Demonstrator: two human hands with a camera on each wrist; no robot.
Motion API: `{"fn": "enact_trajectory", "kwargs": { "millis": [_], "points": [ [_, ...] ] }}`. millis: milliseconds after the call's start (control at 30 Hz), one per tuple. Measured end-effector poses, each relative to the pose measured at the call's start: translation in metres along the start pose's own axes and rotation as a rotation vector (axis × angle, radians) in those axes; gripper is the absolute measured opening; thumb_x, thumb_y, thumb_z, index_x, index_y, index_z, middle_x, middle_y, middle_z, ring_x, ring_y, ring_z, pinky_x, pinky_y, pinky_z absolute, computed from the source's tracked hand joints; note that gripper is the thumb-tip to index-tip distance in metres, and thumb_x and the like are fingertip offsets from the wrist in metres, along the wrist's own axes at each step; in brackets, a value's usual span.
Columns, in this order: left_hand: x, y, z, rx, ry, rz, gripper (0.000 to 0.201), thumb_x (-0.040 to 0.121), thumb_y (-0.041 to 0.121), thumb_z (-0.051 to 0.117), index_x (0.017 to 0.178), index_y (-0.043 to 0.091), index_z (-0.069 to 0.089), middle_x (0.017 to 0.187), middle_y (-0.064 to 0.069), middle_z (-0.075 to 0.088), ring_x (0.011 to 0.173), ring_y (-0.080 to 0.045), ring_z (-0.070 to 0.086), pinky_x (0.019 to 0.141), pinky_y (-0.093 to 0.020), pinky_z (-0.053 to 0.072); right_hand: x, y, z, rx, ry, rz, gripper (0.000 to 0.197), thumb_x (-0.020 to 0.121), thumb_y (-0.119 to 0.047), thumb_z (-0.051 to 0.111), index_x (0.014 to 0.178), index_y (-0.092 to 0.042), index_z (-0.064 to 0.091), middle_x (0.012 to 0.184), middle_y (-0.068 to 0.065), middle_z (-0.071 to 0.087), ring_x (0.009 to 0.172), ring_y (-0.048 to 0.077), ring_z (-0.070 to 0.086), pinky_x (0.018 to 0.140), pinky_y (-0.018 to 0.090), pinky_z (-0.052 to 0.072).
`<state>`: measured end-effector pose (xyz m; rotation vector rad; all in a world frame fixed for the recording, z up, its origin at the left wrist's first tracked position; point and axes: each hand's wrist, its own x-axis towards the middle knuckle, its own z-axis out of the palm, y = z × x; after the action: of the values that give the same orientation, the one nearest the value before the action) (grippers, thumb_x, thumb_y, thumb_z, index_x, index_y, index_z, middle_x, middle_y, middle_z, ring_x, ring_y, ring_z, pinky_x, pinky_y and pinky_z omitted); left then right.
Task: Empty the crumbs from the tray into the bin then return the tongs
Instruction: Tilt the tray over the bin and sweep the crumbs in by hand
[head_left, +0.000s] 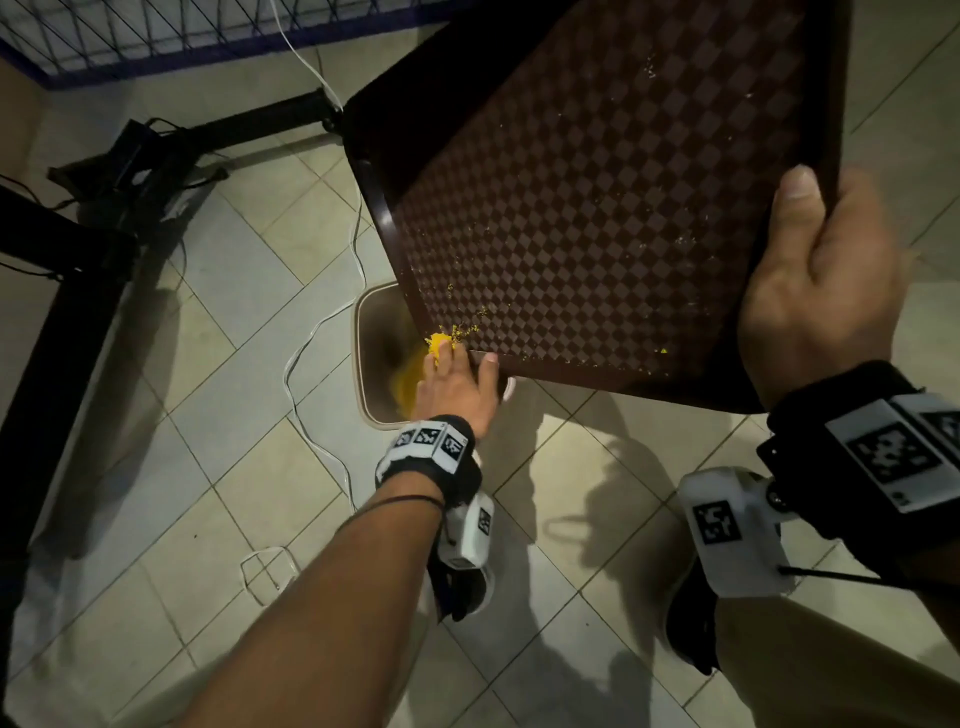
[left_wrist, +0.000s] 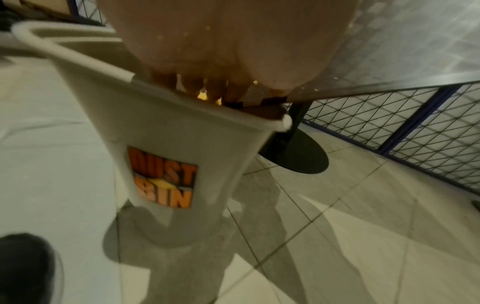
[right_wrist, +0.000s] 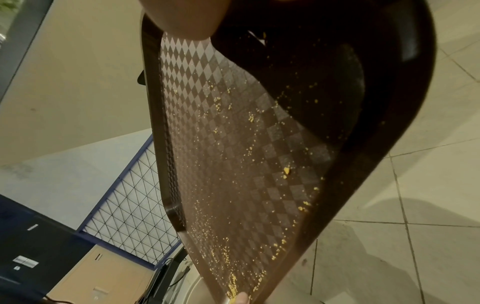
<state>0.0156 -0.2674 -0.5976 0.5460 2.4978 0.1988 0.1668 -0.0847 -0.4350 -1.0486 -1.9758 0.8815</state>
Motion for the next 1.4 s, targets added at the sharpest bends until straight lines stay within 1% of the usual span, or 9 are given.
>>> {"fn": "enact_trajectory", "kwargs": {
  "millis": [133, 300, 400, 500, 600, 800, 1067, 1233, 1400],
  "points": [
    [0.008, -0.015, -0.024, 0.084, 0.162, -0.009, 0.054, 0.1, 0.05, 0.035, 0.147, 0.025, 0.038, 0.161, 0.004, 0.022, 0.145, -0.021, 0.025, 0.107, -0.049, 0.036, -0.001, -0.002, 0.001, 0.009, -0.022, -0.054, 0.028, 0.103, -0.024, 0.036, 0.095, -0.004, 0.053, 0.074, 0.024, 0.055, 0.056, 0.012, 0.037, 0.046, 0.011, 0.029],
    [0.017, -0.024, -0.024, 0.02, -0.004, 0.013, 0.068, 0.101, 0.059, 0.022, 0.157, 0.022, 0.015, 0.165, 0.004, 0.004, 0.152, -0.023, 0.004, 0.12, -0.047, 0.016, -0.003, -0.004, 0.002, 0.033, -0.026, -0.074, 0.026, 0.104, -0.024, 0.036, 0.094, -0.006, 0.052, 0.065, 0.015, 0.047, 0.057, 0.022, 0.041, 0.045, 0.016, 0.028],
    [0.011, -0.028, -0.02, 0.12, -0.026, 0.042, 0.067, 0.099, 0.062, 0.016, 0.152, 0.023, 0.033, 0.162, 0.004, 0.024, 0.151, -0.024, 0.009, 0.117, -0.049, 0.022, -0.002, -0.006, 0.003, 0.017, -0.023, -0.083, 0.018, 0.103, -0.023, 0.036, 0.09, -0.016, 0.046, 0.059, 0.0, 0.037, 0.055, 0.02, 0.038, 0.044, 0.016, 0.028],
    [0.005, -0.027, -0.02, 0.165, 0.125, 0.001, 0.062, 0.1, 0.058, 0.022, 0.145, 0.02, 0.043, 0.154, -0.001, 0.04, 0.148, -0.025, 0.02, 0.111, -0.047, 0.032, -0.002, -0.004, 0.004, 0.02, -0.019, -0.087, 0.019, 0.103, -0.023, 0.036, 0.09, -0.015, 0.046, 0.063, 0.005, 0.041, 0.053, 0.012, 0.035, 0.044, 0.011, 0.028],
    [0.004, -0.024, -0.017, 0.154, 0.153, 0.027, 0.061, 0.101, 0.057, 0.022, 0.15, 0.023, 0.034, 0.157, 0.001, 0.033, 0.147, -0.024, 0.021, 0.111, -0.046, 0.031, -0.003, -0.002, 0.005, 0.029, -0.011, -0.082, 0.026, 0.103, -0.023, 0.036, 0.093, -0.006, 0.052, 0.066, 0.008, 0.044, 0.055, 0.012, 0.036, 0.045, 0.01, 0.028],
    [0.005, -0.028, -0.016, 0.222, 0.105, -0.032, 0.068, 0.099, 0.061, 0.013, 0.146, 0.022, 0.041, 0.155, -0.001, 0.039, 0.147, -0.028, 0.02, 0.111, -0.049, 0.031, -0.002, -0.002, 0.006, 0.02, -0.036, -0.092, 0.017, 0.103, -0.025, 0.036, 0.087, -0.026, 0.041, 0.059, -0.01, 0.035, 0.05, 0.011, 0.035, 0.045, 0.014, 0.029],
    [0.005, -0.032, -0.011, 0.112, 0.036, 0.036, 0.066, 0.099, 0.062, 0.01, 0.153, 0.029, 0.029, 0.162, 0.01, 0.022, 0.15, -0.022, 0.011, 0.116, -0.049, 0.021, -0.002, -0.001, 0.008, 0.014, -0.012, -0.092, 0.026, 0.103, -0.026, 0.036, 0.078, -0.034, 0.036, 0.058, -0.009, 0.034, 0.049, 0.007, 0.036, 0.044, 0.012, 0.028],
    [0.005, -0.035, -0.018, 0.194, 0.166, 0.023, 0.063, 0.101, 0.056, 0.015, 0.148, 0.023, 0.04, 0.156, 0.002, 0.036, 0.147, -0.026, 0.019, 0.112, -0.048, 0.03, -0.001, 0.002, 0.008, 0.008, 0.002, -0.077, 0.026, 0.103, -0.026, 0.035, 0.078, -0.031, 0.036, 0.058, -0.011, 0.033, 0.049, 0.002, 0.039, 0.044, 0.011, 0.028],
    [0.007, -0.034, -0.016, 0.191, 0.126, 0.061, 0.063, 0.101, 0.057, 0.013, 0.154, 0.026, 0.025, 0.162, 0.005, 0.021, 0.148, -0.026, 0.014, 0.115, -0.047, 0.026, 0.001, -0.001, 0.007, 0.037, 0.026, -0.084, 0.019, 0.103, -0.024, 0.035, 0.085, -0.024, 0.039, 0.059, -0.013, 0.032, 0.048, -0.001, 0.039, 0.044, 0.01, 0.028]
  ]
}}
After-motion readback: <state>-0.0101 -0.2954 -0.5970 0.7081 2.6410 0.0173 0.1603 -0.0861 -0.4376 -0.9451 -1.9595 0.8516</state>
